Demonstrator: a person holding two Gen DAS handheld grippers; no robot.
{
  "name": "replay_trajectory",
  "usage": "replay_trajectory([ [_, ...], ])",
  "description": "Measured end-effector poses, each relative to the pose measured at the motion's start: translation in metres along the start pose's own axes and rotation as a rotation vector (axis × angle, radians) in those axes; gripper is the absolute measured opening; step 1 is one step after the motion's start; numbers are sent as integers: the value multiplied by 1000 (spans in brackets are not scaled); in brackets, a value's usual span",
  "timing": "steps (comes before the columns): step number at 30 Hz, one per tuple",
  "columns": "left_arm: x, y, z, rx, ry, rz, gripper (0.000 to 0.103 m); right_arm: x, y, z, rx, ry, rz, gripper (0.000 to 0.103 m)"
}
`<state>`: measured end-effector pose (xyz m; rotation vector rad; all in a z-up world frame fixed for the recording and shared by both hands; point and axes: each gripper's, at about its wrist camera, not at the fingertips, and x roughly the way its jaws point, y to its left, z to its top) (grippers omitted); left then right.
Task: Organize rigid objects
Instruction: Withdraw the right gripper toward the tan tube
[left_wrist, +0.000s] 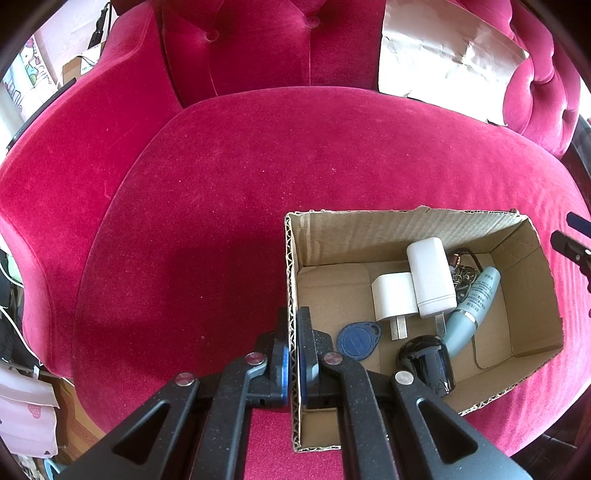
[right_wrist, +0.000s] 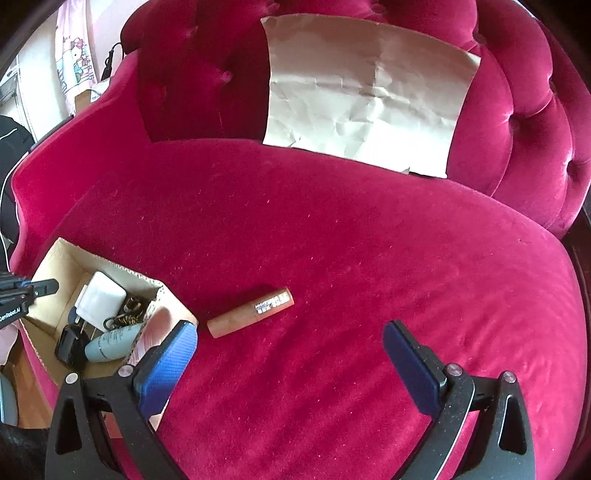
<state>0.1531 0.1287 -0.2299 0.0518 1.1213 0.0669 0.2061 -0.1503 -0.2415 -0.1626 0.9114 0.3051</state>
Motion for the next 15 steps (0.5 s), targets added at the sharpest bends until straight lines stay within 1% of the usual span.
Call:
replay_trajectory([
  [8,0,1,0,0,1,-1,3,14,8,-3,-90,22,47,103],
  [15,0,-1,0,1,1,4,3,34,13,-5,-173,62,60,103],
])
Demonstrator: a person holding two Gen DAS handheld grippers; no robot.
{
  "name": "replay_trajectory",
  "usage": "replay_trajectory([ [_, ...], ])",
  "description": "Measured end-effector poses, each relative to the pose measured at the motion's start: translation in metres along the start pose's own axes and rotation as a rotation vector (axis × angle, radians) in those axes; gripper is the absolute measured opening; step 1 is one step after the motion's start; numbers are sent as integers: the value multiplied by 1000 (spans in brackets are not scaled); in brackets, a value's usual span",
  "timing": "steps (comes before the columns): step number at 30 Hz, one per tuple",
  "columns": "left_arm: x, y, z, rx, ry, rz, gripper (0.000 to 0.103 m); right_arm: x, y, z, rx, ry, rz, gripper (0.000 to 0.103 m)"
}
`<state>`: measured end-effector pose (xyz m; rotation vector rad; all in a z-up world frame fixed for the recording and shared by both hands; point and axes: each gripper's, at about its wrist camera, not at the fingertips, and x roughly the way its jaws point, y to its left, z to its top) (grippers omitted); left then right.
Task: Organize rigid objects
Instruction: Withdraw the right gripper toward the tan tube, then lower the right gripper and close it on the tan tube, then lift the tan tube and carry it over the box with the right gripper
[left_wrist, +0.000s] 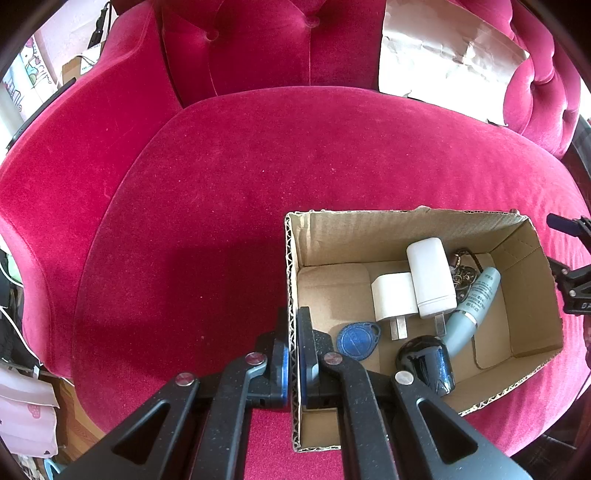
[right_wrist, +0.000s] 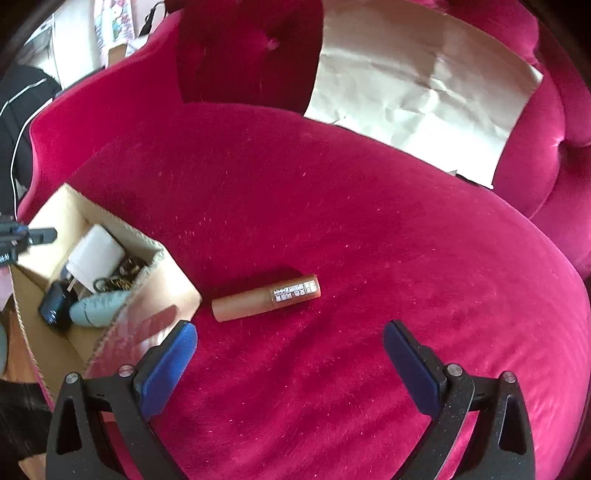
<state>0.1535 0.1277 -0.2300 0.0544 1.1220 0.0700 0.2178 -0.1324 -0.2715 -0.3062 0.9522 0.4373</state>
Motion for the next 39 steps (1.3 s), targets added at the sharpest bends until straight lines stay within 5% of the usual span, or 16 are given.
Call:
replay_trajectory([
  [19,0,-2,-1,0,1,1,3,38,1,10,-54,44,47,101],
  [29,0,-1,0,-1,1,0,3,41,7,16,-141,46,105,76],
  [39,0,1,-1,-4,2,1,3,31,8,7,-133,44,96,76],
])
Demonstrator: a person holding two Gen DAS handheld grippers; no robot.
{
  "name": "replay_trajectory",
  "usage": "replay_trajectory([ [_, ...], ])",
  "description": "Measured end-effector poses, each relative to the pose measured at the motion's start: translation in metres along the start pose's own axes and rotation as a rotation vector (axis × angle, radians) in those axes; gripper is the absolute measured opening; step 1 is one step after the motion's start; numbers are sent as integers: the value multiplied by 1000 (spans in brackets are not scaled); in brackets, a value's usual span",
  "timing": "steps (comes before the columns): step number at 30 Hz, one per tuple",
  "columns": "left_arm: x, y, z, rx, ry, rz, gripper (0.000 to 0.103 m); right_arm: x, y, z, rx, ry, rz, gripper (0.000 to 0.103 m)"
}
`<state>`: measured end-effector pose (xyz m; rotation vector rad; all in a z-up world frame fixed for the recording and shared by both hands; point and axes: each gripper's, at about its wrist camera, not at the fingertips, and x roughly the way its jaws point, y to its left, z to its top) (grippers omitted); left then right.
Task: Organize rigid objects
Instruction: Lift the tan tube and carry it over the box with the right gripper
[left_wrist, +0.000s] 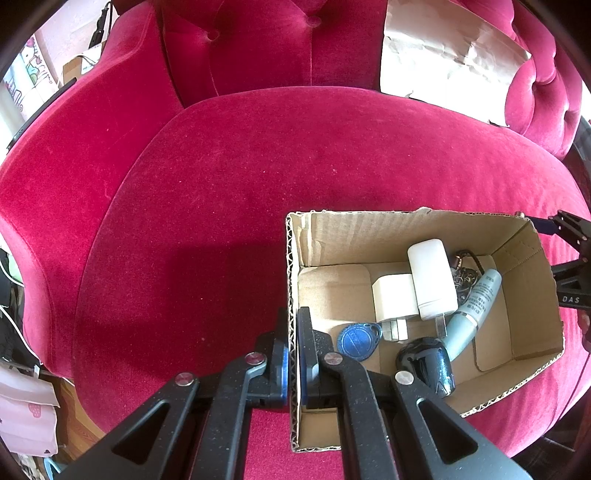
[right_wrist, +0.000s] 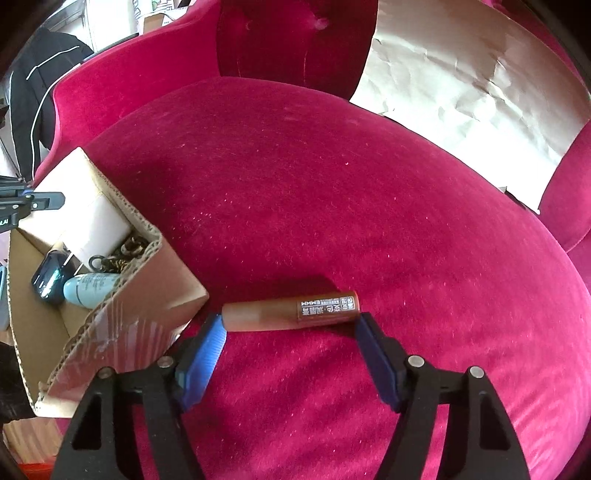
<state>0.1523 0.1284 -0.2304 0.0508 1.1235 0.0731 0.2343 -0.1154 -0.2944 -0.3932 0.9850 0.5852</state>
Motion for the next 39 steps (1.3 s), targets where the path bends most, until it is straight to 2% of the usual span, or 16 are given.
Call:
replay_trajectory([
  [28,-4,9,-1,-21,-13,-20,3,-69,24,-23,62,-37,-38,76],
  [39,-5,13,0,-24,-13,-27,3,-101,48,-13,18,-90,-29,76],
])
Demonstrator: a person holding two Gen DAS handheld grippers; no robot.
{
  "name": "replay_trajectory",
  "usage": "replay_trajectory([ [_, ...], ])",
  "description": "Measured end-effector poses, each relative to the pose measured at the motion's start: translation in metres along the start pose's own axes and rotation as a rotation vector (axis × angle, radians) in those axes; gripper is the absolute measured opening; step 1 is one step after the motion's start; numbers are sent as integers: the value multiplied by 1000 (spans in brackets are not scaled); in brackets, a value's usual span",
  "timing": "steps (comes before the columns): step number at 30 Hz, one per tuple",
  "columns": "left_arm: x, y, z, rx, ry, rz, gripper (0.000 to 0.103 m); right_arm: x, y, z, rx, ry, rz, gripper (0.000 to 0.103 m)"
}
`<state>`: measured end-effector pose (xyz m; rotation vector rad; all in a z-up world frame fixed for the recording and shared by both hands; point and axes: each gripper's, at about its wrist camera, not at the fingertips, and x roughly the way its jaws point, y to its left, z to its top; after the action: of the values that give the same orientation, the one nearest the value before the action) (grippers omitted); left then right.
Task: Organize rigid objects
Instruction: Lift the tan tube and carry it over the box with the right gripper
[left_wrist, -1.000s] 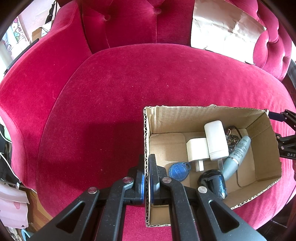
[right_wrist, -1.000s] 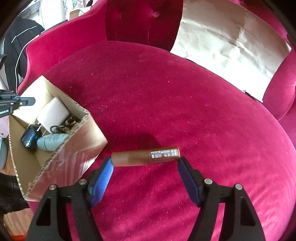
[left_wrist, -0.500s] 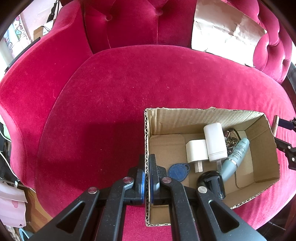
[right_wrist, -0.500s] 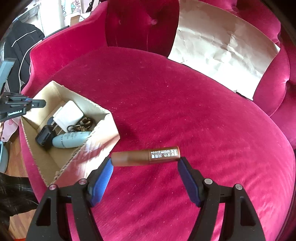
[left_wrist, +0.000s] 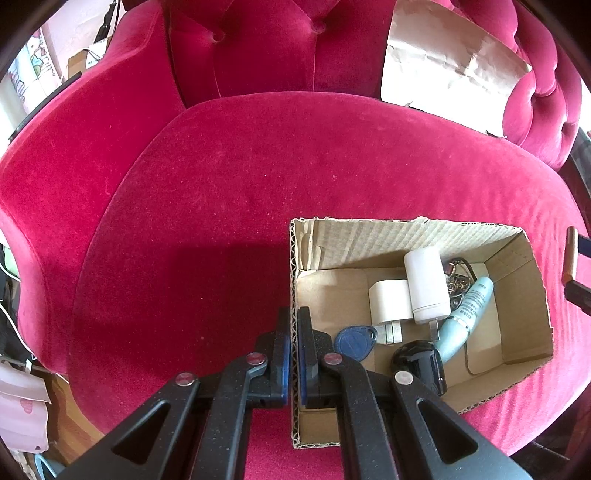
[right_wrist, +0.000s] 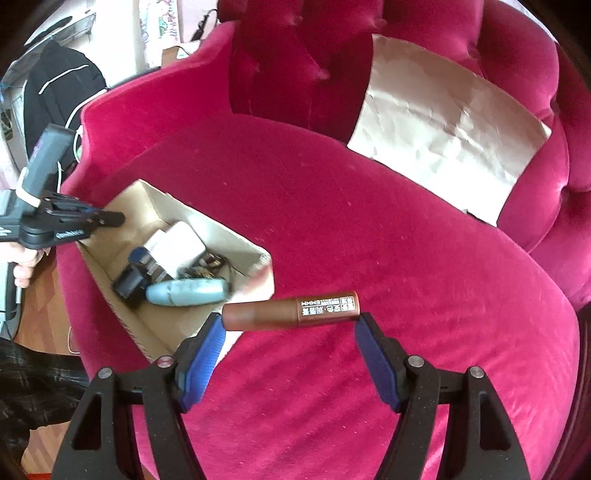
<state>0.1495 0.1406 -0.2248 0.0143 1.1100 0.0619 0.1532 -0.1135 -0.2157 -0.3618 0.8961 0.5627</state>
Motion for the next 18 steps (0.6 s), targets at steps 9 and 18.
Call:
replay_trajectory([
  [9,0,2,1,-1,1,-6,3,-10,28,21,-40,-51,48,76],
  [18,-1,4,1,-3,0,-13,2,-8,55,39,-54,-80,110,76],
])
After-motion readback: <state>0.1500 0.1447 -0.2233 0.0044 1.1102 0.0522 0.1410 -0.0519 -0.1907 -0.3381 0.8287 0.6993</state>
